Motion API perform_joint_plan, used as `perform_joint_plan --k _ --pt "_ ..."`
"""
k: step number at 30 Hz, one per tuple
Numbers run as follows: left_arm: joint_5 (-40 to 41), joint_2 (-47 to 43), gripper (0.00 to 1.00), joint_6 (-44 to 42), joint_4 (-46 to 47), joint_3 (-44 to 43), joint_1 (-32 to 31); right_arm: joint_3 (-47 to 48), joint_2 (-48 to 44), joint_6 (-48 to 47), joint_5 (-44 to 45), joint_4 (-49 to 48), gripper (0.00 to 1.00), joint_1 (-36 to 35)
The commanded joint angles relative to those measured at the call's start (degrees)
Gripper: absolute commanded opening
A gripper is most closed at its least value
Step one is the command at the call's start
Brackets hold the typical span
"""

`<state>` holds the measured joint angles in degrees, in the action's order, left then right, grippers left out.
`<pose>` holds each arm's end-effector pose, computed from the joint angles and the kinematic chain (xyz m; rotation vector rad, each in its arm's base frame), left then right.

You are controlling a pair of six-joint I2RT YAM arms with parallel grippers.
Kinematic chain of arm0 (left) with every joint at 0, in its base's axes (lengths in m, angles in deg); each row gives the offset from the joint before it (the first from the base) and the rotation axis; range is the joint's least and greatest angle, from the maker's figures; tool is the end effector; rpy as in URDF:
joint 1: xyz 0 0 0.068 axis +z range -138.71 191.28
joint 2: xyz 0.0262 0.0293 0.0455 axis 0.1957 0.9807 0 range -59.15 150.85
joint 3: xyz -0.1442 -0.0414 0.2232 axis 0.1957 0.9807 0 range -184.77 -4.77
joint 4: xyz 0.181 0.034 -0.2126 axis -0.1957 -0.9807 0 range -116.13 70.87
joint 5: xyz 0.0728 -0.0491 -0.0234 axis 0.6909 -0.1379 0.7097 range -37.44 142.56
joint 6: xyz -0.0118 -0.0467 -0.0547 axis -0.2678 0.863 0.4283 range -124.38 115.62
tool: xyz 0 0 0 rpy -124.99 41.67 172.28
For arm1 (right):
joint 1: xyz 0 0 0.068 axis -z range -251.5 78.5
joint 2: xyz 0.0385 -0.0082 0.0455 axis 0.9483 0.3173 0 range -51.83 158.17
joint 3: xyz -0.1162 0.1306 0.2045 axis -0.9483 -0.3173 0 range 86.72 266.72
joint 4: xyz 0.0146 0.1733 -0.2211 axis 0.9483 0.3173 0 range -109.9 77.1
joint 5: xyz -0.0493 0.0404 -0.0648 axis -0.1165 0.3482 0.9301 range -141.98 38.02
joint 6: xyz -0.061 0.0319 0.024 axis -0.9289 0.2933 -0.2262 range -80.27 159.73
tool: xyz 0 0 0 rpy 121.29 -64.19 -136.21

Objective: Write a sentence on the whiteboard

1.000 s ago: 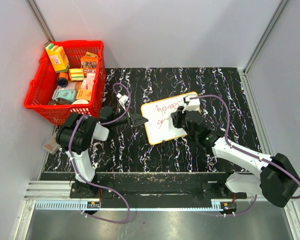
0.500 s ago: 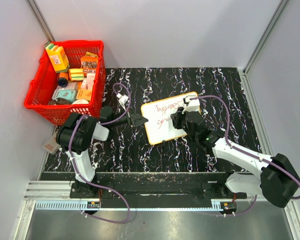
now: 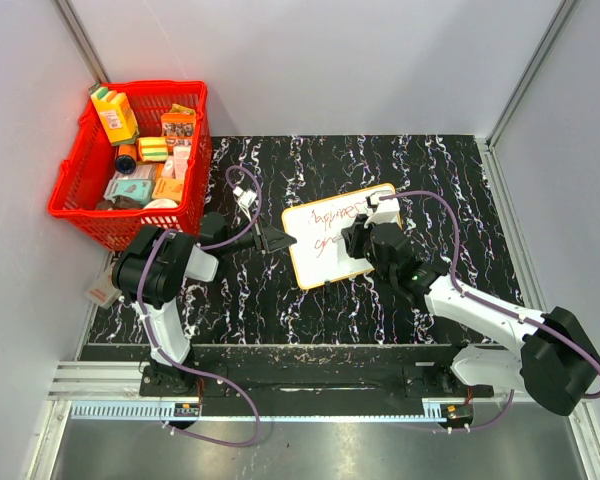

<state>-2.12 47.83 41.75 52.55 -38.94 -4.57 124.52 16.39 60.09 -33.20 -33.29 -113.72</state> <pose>0.3143 -0.1408 0.1235 0.3723 1.7912 -1.5471 0.2418 0.1932 0.2335 -0.1296 1.8719 0.4521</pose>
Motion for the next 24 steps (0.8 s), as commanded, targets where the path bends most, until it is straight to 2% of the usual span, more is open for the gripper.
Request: perform_joint_plan --k 1,24 --pt "-1.6 -1.8 0.0 -1.8 6.0 -1.2 -0.6 -0.2 -0.8 -0.8 0.9 2.3 0.0 0.5" --pt "-1.7 -1.8 0.0 -1.8 6.1 -1.2 -0.7 3.2 -1.0 -2.4 2.9 1.7 0.0 1.9"
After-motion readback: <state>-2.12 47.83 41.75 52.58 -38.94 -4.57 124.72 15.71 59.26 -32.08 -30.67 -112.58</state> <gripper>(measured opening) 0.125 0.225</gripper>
